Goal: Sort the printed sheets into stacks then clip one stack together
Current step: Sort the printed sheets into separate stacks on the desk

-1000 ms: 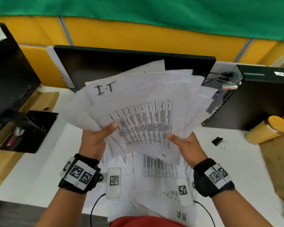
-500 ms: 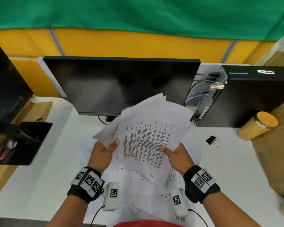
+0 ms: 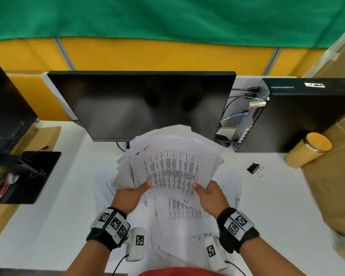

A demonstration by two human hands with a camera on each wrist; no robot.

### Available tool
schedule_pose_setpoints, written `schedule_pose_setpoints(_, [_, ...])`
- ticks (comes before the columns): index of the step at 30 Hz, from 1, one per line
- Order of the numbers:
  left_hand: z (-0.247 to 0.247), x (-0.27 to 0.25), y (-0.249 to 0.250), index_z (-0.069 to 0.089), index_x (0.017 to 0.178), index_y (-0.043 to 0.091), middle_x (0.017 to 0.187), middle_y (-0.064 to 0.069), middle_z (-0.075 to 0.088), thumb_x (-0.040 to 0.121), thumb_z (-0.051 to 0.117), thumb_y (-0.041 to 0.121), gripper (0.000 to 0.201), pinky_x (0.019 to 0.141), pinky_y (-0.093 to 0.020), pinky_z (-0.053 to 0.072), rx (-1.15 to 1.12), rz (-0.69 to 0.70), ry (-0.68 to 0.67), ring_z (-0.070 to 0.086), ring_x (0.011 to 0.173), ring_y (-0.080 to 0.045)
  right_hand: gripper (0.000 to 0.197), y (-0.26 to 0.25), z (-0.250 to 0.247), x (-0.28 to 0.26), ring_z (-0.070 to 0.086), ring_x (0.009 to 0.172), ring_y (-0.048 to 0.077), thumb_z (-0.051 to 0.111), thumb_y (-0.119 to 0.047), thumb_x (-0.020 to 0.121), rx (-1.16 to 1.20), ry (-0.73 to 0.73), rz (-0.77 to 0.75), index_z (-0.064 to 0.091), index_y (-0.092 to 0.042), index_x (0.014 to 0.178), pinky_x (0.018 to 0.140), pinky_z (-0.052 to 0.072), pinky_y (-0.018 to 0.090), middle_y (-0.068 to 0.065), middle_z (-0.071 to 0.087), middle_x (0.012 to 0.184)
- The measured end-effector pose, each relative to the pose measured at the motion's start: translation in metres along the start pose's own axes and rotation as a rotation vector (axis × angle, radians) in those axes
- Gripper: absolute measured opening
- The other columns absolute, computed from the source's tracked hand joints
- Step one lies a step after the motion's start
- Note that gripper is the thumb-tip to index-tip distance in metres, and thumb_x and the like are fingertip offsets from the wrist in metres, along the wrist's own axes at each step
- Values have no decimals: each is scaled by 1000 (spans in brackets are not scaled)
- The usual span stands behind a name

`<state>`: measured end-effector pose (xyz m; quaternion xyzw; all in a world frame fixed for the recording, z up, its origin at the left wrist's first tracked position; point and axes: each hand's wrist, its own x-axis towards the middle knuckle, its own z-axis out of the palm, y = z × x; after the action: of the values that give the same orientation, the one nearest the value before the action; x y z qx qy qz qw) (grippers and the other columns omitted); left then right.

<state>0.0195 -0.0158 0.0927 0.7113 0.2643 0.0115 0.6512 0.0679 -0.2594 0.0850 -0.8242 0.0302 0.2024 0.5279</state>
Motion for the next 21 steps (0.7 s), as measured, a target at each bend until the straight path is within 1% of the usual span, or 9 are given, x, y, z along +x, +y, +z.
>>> schedule_pose_setpoints(3, [-12,1,2,58,124,25,124,5,64,77,79,16,53,107,-40,40,-60,49,-14,57,118,-18,36,-8,-6,1,57,113,9,51,-33,99,34,-21,-81,58,-20,133,96,40,23,-8,63,123])
schedule_pose_setpoints(6, [-29,0,-6,57,127,21,119,7,66,69,85,29,65,103,-39,43,-55,-6,-31,59,112,-15,35,-10,-7,3,60,114,10,49,-33,100,2,-160,-115,58,-23,133,99,43,26,-8,66,124])
schedule_pose_setpoints(8, [-36,-1,-17,57,123,20,112,7,67,75,81,22,53,101,-38,43,-15,-51,-14,61,108,-18,31,-6,-3,6,63,110,11,51,-33,99,-77,-270,-99,60,-24,127,97,47,29,-8,67,121])
schedule_pose_setpoints(10, [-40,3,-32,58,125,11,111,-5,67,84,73,17,44,97,-37,44,117,-114,69,61,110,-29,20,6,1,10,65,102,11,55,-27,98,-114,-299,-53,62,-26,117,89,51,28,-8,68,115])
schedule_pose_setpoints(12, [-49,7,-55,58,124,-1,112,-15,65,88,69,18,42,91,-34,44,270,-205,122,60,111,-36,17,26,-2,13,64,102,16,56,-23,96,-128,-196,11,61,-28,111,87,52,30,-6,66,113])
schedule_pose_setpoints(13, [-56,9,-69,58,123,-4,115,-17,64,89,68,19,42,90,-34,44,328,-254,138,60,110,-38,19,38,-6,14,63,107,18,56,-22,95,-143,-125,65,61,-26,113,92,52,33,-5,65,117])
schedule_pose_setpoints(15, [-67,11,-95,59,121,-5,120,-23,65,88,68,22,44,92,-38,48,404,-334,157,62,106,-39,35,61,-17,18,56,123,23,56,-23,95,-222,-11,178,55,-19,130,105,45,39,2,58,134])
schedule_pose_setpoints(17, [-72,12,-110,60,121,-6,118,-26,65,89,68,22,43,87,-36,46,422,-358,171,62,99,-37,53,80,-28,21,46,132,28,57,-25,94,-297,60,294,42,-12,143,112,37,40,9,47,146])
schedule_pose_setpoints(21, [-69,18,-114,59,124,-6,117,-27,65,91,65,22,44,81,-32,42,435,-370,139,62,99,-38,70,91,-22,29,41,131,36,64,-40,86,-413,164,413,39,-5,141,110,37,43,19,40,144])
